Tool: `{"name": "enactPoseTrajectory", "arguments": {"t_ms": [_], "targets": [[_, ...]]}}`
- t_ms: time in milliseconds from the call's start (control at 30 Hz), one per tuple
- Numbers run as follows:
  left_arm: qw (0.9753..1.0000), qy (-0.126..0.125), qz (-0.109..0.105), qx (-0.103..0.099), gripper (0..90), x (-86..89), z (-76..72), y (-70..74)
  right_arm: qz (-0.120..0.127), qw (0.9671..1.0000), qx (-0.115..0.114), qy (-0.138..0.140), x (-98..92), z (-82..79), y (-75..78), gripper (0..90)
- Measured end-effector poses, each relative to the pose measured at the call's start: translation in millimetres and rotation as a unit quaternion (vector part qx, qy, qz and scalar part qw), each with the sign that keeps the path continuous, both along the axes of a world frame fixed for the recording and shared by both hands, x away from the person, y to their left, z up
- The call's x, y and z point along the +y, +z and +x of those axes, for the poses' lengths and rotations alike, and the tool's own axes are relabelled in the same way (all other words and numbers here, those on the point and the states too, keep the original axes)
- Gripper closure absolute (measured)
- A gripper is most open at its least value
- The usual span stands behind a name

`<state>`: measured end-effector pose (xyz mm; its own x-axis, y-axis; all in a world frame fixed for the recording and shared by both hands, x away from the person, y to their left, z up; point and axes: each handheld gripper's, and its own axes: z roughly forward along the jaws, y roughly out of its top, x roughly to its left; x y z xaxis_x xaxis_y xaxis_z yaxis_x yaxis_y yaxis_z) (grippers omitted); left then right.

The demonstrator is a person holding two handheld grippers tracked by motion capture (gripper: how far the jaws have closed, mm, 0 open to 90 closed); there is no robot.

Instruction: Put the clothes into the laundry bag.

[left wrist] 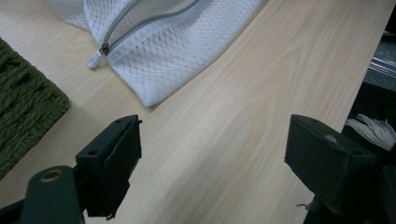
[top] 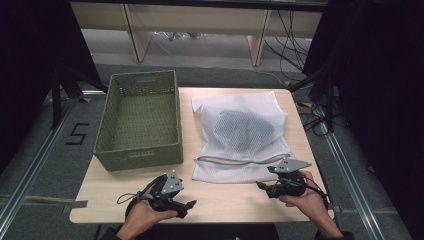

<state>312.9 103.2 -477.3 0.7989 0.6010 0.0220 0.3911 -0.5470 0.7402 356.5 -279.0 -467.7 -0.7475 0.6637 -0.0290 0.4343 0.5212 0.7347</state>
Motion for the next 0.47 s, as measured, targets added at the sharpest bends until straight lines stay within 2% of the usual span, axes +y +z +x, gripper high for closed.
{"name": "enactPoseTrajectory", "arguments": {"t_ms": [200, 267, 300, 333, 433, 467], "targets": [[0.9999, 0.011, 0.0, 0.0, 18.1, 2.4, 2.2, -0.6, -0.008, 1.0, 0.001, 0.001, -2.9, -8.6, -1.4, 29.8], [0.9999, 0.015, -0.006, 0.003, 18.2, 2.0, 3.1, -1.5, -0.01, 0.9999, 0.004, 0.003, -3.3, -8.5, -2.8, 29.9], [0.9999, 0.015, 0.001, 0.002, 18.2, 2.5, 4.1, -1.7, -0.014, 0.9999, 0.005, 0.003, -3.3, -8.1, -3.4, 29.9], [0.9999, 0.013, -0.004, 0.005, 18.2, 2.1, 4.6, -2.8, -0.015, 0.9999, 0.004, 0.002, -3.3, -7.6, -3.8, 29.9], [0.9998, 0.016, 0.006, 0.004, 18.3, 3.5, 6.7, -3.4, -0.018, 0.9998, 0.008, 0.006, -3.4, -6.8, -4.7, 29.8], [0.9998, 0.017, 0.002, 0.005, 18.3, 3.8, 8.0, -4.7, -0.019, 0.9998, 0.003, 0.009, -3.5, -6.3, -5.5, 29.9]]}}
